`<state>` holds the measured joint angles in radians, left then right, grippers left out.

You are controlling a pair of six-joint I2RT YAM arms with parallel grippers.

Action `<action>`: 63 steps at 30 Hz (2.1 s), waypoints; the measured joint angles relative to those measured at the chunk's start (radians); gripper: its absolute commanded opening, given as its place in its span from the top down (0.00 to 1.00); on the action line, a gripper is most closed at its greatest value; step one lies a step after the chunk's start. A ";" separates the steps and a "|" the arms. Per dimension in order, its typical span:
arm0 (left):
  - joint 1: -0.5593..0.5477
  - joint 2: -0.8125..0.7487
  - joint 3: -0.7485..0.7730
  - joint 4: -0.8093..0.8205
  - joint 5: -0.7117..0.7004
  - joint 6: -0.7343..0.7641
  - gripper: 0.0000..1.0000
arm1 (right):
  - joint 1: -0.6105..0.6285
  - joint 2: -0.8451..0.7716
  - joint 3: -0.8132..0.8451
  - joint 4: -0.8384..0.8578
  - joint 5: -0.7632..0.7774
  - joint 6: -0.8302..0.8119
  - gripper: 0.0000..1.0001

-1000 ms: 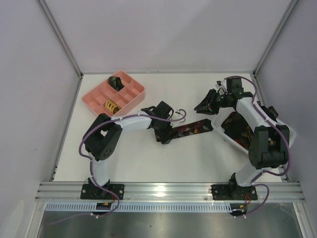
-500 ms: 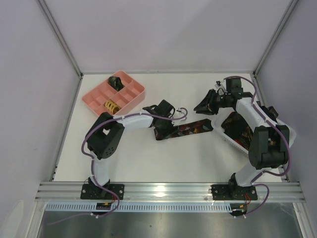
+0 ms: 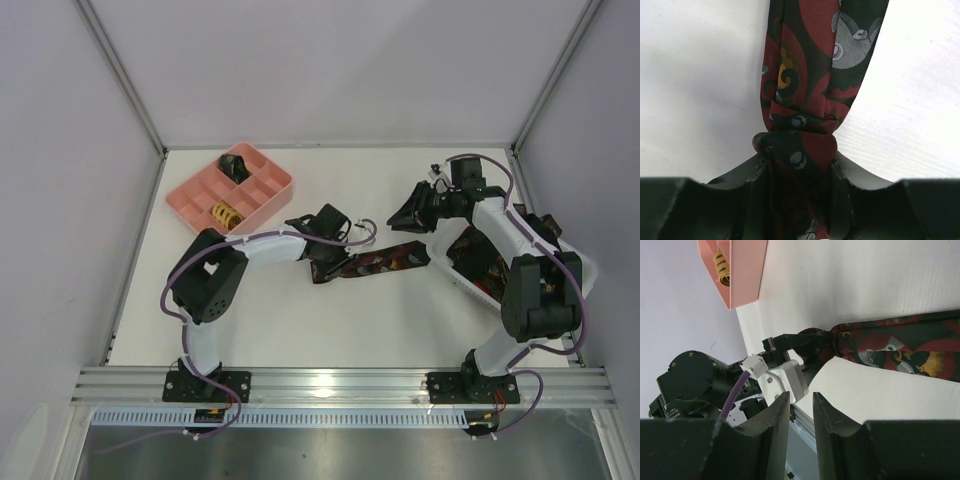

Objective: Roll the ties
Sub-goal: Roll the tie

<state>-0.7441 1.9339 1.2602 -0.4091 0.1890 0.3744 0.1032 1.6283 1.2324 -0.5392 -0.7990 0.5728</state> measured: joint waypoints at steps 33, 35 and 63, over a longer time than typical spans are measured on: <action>0.048 -0.066 -0.074 -0.042 0.051 0.016 0.56 | 0.132 0.042 0.000 0.042 0.003 0.019 0.71; 0.048 -0.079 -0.089 -0.047 0.051 0.019 0.45 | 0.151 0.066 0.002 0.042 0.010 0.023 0.75; 0.133 -0.279 -0.187 -0.071 0.209 -0.052 0.00 | 0.249 0.242 -0.075 -0.015 0.255 0.033 0.82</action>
<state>-0.6113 1.6550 1.0729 -0.4797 0.3985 0.3222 0.3519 1.8706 1.1572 -0.5545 -0.5442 0.6060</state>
